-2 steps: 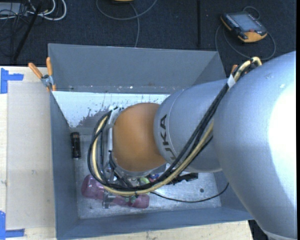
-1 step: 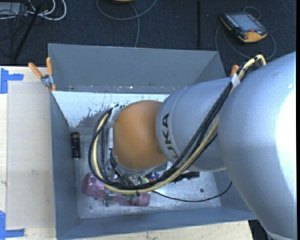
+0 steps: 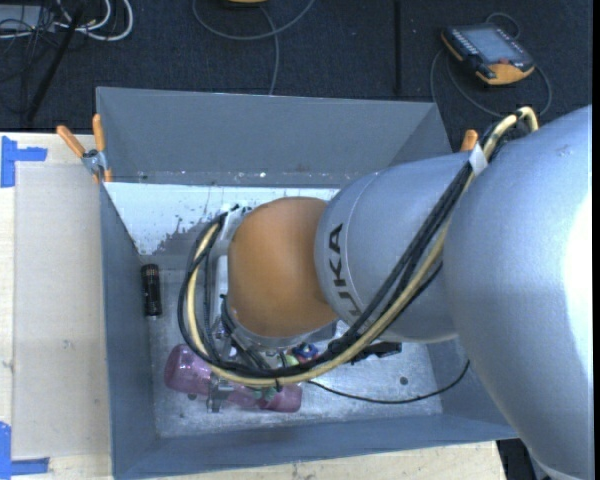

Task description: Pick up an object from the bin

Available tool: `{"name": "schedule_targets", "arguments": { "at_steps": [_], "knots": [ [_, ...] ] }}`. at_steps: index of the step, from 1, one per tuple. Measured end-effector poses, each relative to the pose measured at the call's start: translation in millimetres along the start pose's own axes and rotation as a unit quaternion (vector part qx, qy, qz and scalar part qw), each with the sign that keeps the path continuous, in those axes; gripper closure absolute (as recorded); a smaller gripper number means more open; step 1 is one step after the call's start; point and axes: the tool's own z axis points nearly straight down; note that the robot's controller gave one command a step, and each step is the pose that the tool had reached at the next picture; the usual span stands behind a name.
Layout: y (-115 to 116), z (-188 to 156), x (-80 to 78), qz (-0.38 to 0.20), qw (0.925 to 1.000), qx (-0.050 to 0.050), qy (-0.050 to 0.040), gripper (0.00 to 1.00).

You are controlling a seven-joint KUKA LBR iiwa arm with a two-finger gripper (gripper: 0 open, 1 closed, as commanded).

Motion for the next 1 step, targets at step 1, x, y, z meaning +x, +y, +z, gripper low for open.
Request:
{"name": "schedule_targets", "arguments": {
  "at_steps": [1],
  "knots": [
    [-0.2, -8.5, 0.3, 0.0, 1.0, 0.0, 0.0005, 1.0]
  ]
}}
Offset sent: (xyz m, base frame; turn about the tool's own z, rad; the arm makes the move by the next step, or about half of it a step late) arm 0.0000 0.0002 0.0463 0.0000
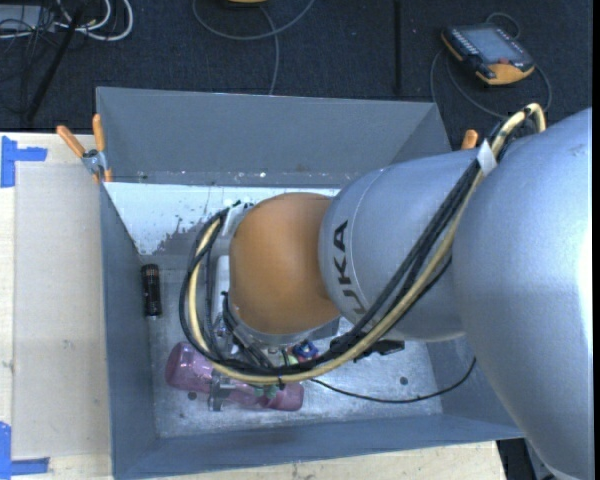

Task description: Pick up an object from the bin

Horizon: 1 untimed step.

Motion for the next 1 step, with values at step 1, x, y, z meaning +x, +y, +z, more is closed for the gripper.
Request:
{"name": "schedule_targets", "arguments": {
  "at_steps": [1],
  "knots": [
    [-0.2, -9.2, 0.3, 0.0, 1.0, 0.0, 0.0009, 1.0]
  ]
}}
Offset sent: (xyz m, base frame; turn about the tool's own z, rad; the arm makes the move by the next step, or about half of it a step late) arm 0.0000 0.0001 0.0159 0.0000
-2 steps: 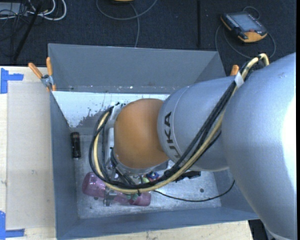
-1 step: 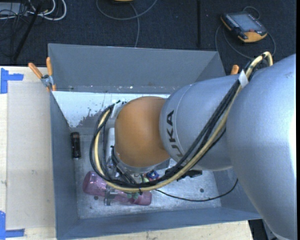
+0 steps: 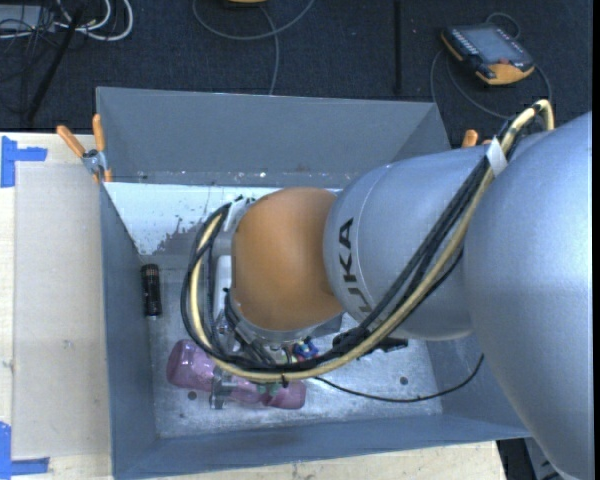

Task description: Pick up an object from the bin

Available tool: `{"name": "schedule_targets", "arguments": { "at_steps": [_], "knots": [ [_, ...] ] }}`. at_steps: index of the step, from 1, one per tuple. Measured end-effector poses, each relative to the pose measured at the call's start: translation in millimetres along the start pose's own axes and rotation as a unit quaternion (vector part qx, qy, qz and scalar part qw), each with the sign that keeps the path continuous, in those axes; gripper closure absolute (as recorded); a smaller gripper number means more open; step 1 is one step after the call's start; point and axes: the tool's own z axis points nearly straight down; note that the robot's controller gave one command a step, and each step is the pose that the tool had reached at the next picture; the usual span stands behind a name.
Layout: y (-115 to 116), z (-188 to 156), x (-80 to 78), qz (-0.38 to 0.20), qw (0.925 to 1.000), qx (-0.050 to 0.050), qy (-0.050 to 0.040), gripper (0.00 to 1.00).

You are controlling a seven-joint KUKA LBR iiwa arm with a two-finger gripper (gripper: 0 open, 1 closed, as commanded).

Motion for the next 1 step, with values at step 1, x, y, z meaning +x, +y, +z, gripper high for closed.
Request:
{"name": "schedule_targets", "arguments": {
  "at_steps": [1],
  "knots": [
    [0.0, -13.2, 0.0, 0.0, 1.0, 0.0, -0.0002, 1.0]
  ]
}}
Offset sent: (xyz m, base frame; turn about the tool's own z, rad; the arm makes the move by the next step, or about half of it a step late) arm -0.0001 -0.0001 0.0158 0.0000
